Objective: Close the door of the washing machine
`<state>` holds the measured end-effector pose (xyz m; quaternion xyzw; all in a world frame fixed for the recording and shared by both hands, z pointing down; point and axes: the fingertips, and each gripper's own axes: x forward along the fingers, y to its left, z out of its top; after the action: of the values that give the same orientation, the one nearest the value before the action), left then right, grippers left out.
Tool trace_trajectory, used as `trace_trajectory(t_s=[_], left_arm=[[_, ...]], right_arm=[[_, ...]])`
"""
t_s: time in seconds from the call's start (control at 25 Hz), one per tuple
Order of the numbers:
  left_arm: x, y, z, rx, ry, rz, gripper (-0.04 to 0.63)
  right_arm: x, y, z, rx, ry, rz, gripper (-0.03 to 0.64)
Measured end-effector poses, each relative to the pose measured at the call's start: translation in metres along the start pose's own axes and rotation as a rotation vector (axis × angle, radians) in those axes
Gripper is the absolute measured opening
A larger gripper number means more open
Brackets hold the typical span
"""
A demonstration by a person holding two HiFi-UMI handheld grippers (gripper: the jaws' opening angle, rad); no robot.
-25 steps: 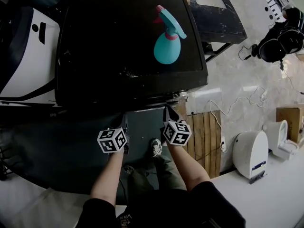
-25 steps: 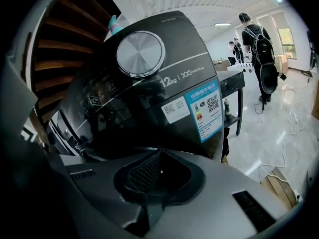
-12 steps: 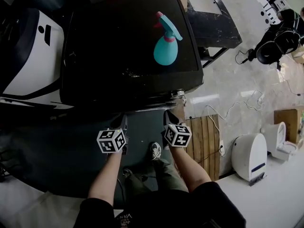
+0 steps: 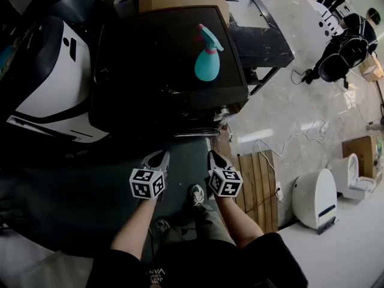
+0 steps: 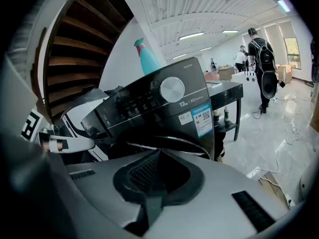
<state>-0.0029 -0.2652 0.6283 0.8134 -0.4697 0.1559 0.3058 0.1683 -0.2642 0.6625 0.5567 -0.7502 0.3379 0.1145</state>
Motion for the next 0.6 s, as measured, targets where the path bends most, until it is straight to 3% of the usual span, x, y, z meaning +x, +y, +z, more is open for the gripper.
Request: trace_trajectory(t_s=[0.6], left_arm=[[-0.112, -0.069, -0.02, 0.135, -0.039, -0.142, 0.005]], right_arm=[[-0.129, 0.057, -0.013, -0.014, -0.138, -0.011, 0.0]])
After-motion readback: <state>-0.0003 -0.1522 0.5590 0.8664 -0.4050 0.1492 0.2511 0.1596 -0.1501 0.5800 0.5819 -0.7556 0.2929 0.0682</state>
